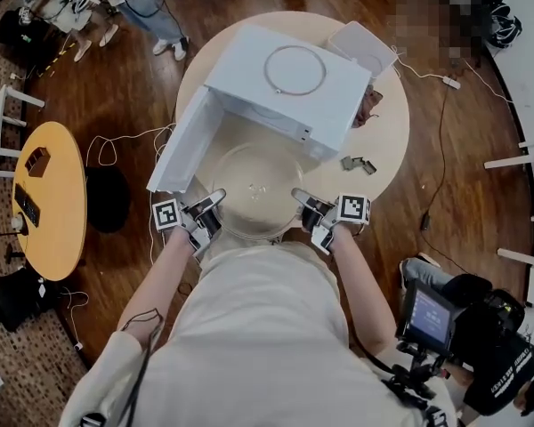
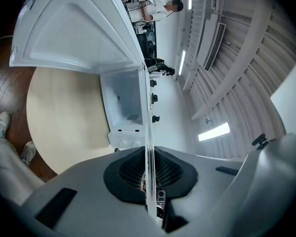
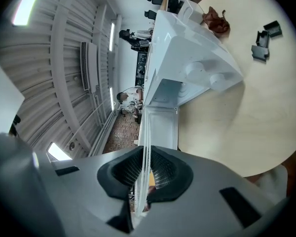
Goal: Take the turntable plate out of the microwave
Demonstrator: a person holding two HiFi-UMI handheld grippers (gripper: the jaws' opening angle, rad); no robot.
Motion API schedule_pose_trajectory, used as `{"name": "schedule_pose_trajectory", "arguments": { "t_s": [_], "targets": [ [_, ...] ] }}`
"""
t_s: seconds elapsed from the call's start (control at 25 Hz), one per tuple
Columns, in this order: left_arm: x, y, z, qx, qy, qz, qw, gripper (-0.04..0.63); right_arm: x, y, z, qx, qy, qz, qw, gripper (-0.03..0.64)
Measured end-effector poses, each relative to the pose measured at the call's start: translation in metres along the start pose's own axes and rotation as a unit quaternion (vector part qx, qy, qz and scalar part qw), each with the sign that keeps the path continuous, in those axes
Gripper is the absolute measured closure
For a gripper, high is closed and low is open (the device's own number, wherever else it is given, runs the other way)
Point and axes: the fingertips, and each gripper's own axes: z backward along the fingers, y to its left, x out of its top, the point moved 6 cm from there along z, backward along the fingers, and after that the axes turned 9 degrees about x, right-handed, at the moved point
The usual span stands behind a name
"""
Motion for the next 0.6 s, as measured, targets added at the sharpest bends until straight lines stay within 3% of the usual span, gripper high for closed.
{"name": "schedule_pose_trajectory", "arguments": {
  "t_s": [0.6],
  "targets": [
    [0.007,0.045,-0.018,0.04,-0.01,0.037,0.9985,0.563,0.009,-0.051,-0.007,-0.037,-0.01,-0.061,0.997,0.584]
  ]
}}
